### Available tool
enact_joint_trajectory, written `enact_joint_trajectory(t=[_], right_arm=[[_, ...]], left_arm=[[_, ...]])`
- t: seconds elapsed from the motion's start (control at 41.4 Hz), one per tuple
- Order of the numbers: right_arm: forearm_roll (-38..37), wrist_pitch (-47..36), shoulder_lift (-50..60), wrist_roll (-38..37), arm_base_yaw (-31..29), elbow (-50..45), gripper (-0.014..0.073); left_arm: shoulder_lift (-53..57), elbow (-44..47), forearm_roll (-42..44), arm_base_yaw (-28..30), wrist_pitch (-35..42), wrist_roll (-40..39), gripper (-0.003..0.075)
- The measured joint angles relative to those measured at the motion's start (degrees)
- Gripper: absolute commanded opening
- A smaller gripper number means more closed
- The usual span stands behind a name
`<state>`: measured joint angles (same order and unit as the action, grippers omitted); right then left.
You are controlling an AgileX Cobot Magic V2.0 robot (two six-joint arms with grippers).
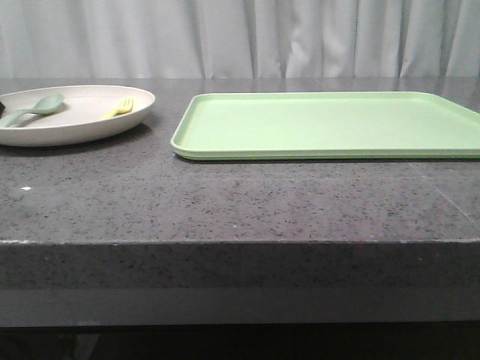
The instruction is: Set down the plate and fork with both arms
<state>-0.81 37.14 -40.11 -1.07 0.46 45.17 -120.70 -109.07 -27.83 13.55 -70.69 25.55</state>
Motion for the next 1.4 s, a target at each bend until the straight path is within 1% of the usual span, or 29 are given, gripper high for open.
enact_joint_trajectory(t=[0.024,0.266,0.556,0.797,0.967,1.184,1.401], right_arm=[[0.0,0.0,0.0,0.0,0.0,0.0,0.0636],[0.0,0.0,0.0,0.0,0.0,0.0,0.0636],[0.0,0.0,0.0,0.0,0.0,0.0,0.0636],[0.0,0.0,0.0,0.0,0.0,0.0,0.0636],[0.0,0.0,0.0,0.0,0.0,0.0,0.0636],[0.0,0.0,0.0,0.0,0.0,0.0,0.0636],[0.0,0.0,0.0,0.0,0.0,0.0,0.0636]], left_arm=[[0.0,0.0,-0.1,0.0,0.0,0.0,-0.0018],[0.0,0.0,-0.5,0.0,0.0,0.0,-0.0018],[0.2,0.0,-0.5,0.0,-0.2,-3.5,-0.0018],[4.1,0.0,-0.9,-0.1,-0.2,-4.7,-0.0018],[7.3,0.0,-1.2,-0.7,-0.2,-8.2,-0.0018],[8.4,0.0,-1.2,-3.9,-0.5,-12.6,-0.0018],[8.5,0.0,-1.2,-10.8,-0.5,-16.3,-0.0018]])
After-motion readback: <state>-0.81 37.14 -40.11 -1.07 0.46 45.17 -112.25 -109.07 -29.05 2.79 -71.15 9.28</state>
